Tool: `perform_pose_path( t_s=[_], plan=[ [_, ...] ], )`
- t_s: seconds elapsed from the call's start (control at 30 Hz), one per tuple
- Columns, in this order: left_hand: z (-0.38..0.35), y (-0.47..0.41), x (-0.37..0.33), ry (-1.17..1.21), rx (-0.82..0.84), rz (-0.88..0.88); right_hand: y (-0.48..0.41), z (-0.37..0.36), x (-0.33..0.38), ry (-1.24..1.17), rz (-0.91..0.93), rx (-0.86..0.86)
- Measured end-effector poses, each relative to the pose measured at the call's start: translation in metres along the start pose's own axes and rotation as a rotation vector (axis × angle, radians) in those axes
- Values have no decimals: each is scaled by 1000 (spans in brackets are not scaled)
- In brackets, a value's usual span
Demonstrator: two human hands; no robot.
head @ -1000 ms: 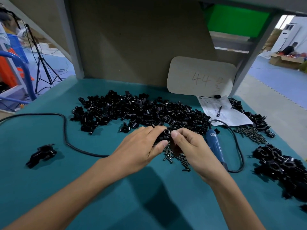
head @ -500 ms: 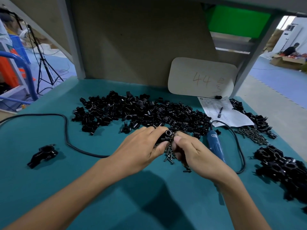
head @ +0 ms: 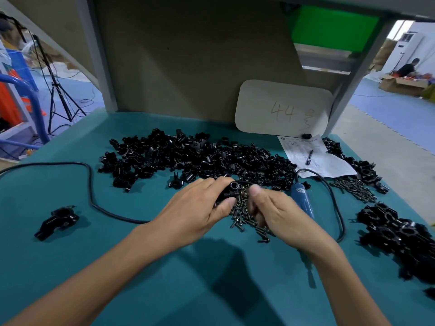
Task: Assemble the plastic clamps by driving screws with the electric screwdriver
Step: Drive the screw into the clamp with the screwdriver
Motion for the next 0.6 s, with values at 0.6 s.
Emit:
perform_pose_path(
  t_s=[0.6],
  plan=[
    [-3, -3, -3, -13, 16, 12, 45, 64, -104, -897, -575, -604]
  ],
)
Point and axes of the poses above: each hand's wrist, its own y-axis away from the middle knuckle, its own z-axis out of the back of the hand, x = y × z, the point moved 6 cm from there along -y, towards the middle knuckle, and after that the axes turned 5 degrees about z, right-handed, at the moved point
